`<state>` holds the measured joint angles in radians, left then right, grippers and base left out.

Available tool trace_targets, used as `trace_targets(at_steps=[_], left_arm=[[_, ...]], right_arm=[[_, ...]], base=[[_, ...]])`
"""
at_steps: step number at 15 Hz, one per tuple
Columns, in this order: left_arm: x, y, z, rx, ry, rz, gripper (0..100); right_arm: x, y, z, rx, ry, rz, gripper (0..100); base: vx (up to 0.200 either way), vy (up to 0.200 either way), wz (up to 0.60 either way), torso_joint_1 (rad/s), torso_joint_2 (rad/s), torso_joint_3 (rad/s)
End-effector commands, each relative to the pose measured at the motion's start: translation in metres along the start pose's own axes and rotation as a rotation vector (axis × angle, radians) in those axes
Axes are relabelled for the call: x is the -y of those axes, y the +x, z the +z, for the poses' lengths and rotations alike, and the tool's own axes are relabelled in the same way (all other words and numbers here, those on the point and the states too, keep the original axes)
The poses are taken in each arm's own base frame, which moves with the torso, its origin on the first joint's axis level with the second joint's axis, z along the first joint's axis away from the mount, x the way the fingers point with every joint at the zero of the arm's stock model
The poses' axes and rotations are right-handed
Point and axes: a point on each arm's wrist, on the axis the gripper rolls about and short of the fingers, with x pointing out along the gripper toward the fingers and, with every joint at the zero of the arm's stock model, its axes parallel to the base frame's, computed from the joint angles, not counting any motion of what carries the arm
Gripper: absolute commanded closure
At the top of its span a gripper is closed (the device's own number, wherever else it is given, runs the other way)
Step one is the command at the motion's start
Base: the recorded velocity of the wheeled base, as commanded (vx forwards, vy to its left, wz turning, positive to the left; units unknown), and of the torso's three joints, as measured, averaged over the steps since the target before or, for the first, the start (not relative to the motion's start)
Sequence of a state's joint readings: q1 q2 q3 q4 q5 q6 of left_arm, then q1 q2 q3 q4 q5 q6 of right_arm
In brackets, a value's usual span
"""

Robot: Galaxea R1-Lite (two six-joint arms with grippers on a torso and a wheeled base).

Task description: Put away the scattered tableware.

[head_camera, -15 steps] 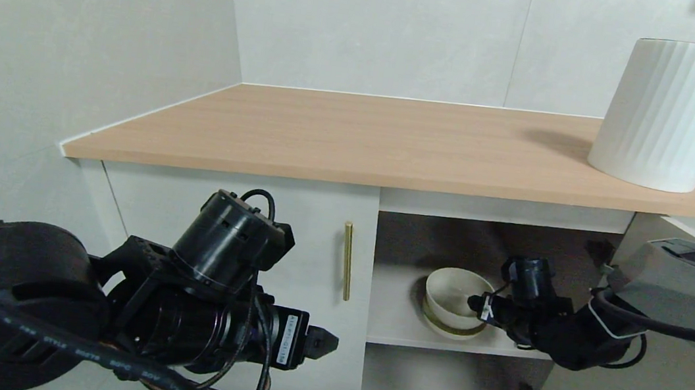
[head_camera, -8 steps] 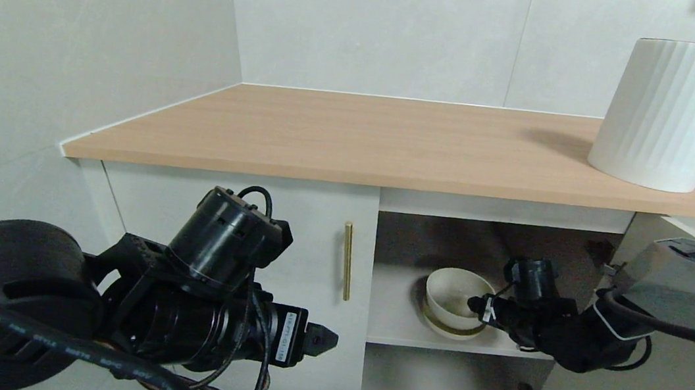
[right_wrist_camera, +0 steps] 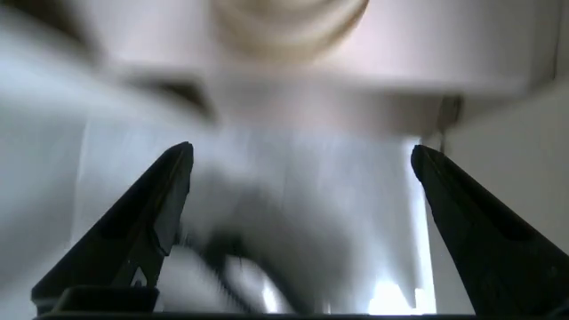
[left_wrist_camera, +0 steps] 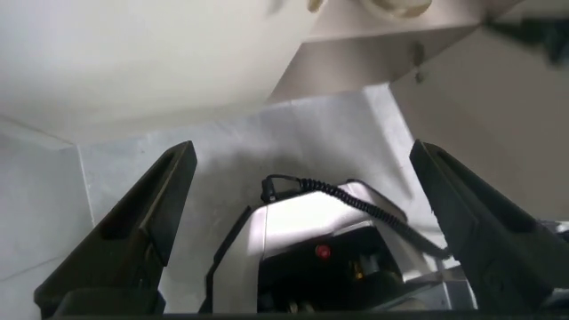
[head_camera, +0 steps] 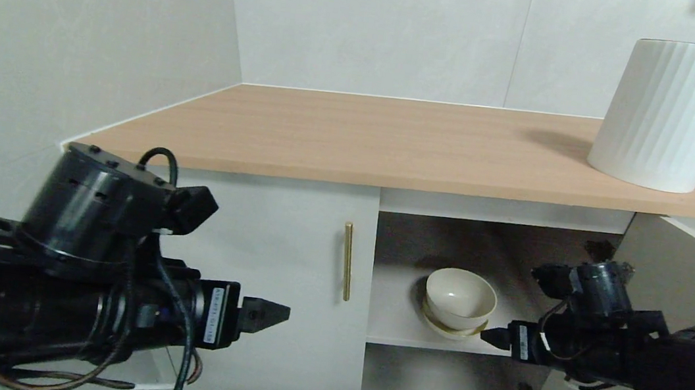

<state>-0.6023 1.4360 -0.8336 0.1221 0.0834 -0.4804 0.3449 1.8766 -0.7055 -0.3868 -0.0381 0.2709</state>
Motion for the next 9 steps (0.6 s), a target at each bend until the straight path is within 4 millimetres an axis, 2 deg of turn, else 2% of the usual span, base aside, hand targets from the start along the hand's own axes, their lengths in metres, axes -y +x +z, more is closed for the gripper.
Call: trace_targets(at_steps=[1, 3, 5, 9], left_arm=[[-0.012, -0.042, -0.005, 0.06, -0.023, -0.04, 0], [-0.023, -0.045, -0.004, 0.066, -0.058, -0.019, 0], [-0.03, -0.046, -0.005, 0.073, -0.078, 0.002, 0], [-0.03, -0.039, -0.005, 0.056, -0.076, -0.013, 0]], right_arm=[[0.002, -0.077, -0.006, 0.035, -0.026, 0.08, 0], [0.001, -0.11, -0.01, 0.025, -0.036, 0.087, 0], [0.0, -0.119, -0.019, -0.019, -0.04, 0.086, 0], [0.005, -0.131, -0.034, -0.022, -0.02, 0.07, 0]], base=[[0.0, 0.0, 0.0, 0.0, 0.0, 0.0], [0.0, 0.0, 0.0, 0.0, 0.0, 0.0], [0.0, 0.0, 0.0, 0.0, 0.0, 0.0], [0.0, 0.0, 0.0, 0.0, 0.0, 0.0]])
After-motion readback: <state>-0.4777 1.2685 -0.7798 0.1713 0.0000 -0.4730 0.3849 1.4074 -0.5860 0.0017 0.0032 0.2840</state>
